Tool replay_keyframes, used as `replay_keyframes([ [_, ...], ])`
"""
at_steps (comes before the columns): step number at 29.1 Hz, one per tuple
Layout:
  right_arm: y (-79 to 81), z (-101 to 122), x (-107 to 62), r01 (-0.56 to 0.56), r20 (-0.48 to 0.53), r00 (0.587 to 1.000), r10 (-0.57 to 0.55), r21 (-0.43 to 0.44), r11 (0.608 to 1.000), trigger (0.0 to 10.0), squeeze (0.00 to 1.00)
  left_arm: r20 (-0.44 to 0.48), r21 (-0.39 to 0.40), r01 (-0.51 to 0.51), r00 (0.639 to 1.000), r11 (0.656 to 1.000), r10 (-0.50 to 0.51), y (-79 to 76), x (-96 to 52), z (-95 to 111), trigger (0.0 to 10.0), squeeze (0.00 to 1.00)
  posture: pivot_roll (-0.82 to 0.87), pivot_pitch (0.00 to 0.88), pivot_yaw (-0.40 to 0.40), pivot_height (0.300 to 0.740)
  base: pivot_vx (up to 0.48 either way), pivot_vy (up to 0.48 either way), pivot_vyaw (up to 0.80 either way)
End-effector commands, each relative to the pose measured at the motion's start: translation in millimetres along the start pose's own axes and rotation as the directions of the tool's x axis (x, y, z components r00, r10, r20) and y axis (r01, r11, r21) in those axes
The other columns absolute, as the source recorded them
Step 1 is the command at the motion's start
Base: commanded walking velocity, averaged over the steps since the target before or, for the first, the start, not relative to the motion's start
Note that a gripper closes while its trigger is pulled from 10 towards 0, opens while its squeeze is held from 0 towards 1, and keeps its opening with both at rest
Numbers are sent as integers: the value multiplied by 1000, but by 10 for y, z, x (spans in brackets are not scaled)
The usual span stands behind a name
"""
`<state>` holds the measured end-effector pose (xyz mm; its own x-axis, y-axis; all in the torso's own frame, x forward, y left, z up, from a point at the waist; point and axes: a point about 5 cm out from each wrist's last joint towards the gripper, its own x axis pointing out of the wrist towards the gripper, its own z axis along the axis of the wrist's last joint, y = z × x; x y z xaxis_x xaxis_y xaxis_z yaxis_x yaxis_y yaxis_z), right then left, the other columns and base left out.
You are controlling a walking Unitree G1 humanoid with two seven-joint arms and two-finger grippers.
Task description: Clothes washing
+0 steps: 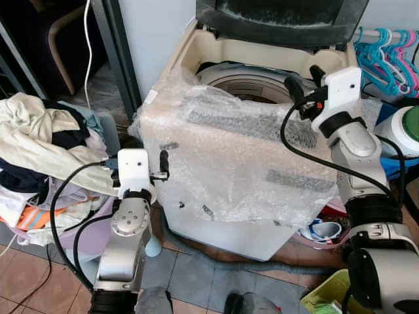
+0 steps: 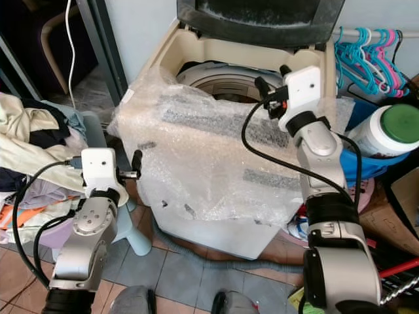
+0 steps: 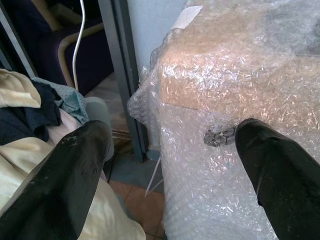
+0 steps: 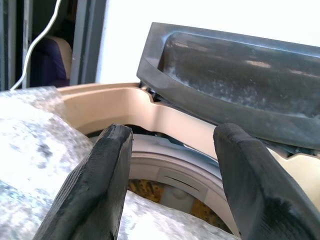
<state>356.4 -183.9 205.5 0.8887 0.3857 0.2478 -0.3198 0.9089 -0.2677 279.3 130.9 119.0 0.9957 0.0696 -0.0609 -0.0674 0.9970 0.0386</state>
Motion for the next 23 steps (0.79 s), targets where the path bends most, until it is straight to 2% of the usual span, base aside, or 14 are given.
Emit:
replay_keyframes([
  [1,82,92,5,-19,36,999,19,-7,1000,10000,675,7,18,4,1000,1000,-4,25,21,4,10000,0,9,0,62,740,0,0,0],
  [2,164,94,-27,-24,38,999,25,-19,1000,10000,0,10,10,2,1000,1000,-2,32,36,15,10000,0,15,0,56,740,0,394,0],
  [4,219,98,-50,-27,40,999,28,-26,999,10000,0,12,3,0,1000,1000,0,37,46,24,10000,0,15,0,56,740,0,394,0],
  [8,306,74,-154,136,40,989,-141,120,984,10000,0,49,-1,-24,999,1000,24,38,85,103,10000,0,49,0,33,740,0,480,0],
  [10,306,74,-154,136,40,989,-141,120,984,10000,0,49,-1,-24,999,1000,24,38,85,103,10000,0,49,0,33,740,0,480,0],
  [12,331,12,-222,224,-2,974,-227,171,959,10000,0,59,1,-40,997,999,40,54,90,127,10000,0,54,0,39,740,0,480,0],
  [16,382,-64,-297,292,-57,957,-286,173,941,10000,0,57,6,-67,996,998,67,103,55,108,10000,0,51,0,42,740,0,480,0],
  [17,382,-64,-297,292,-57,957,-286,173,941,10000,0,57,6,-67,996,998,67,103,55,108,10000,0,51,0,42,740,0,480,0],
  [18,456,-95,-331,272,-79,962,-261,219,937,10000,0,57,11,-77,995,997,77,129,32,95,10000,0,50,0,40,740,0,480,0],
  [22,582,-141,-394,249,-125,967,-224,246,937,10000,0,56,17,-88,995,996,87,171,2,80,10000,0,48,0,30,740,0,480,0],
  [23,683,-177,-422,259,-170,961,-220,254,932,10000,0,44,29,-89,995,996,87,194,-16,23,10000,0,23,0,29,740,0,480,0],
])
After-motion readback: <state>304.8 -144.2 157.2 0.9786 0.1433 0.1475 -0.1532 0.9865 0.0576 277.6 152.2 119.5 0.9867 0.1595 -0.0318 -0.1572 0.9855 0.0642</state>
